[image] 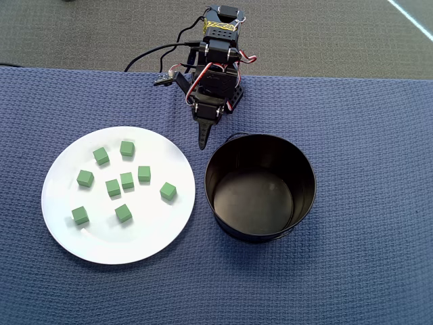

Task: Pick up the green cubes from the white plate and place them in the black recipient

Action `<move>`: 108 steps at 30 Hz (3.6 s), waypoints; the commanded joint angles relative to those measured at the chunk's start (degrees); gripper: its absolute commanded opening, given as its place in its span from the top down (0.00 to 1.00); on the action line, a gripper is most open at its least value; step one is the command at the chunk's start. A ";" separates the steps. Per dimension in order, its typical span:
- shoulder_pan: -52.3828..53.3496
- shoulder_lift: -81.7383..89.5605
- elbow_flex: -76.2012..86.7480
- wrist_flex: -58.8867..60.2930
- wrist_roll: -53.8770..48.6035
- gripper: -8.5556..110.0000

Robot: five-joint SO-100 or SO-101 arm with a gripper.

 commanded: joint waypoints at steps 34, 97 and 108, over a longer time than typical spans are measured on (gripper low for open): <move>10.90 -47.29 -28.74 -9.40 25.49 0.75; 11.16 -99.23 -61.17 -7.91 7.38 0.75; 10.46 -101.43 -60.29 -10.72 3.69 0.93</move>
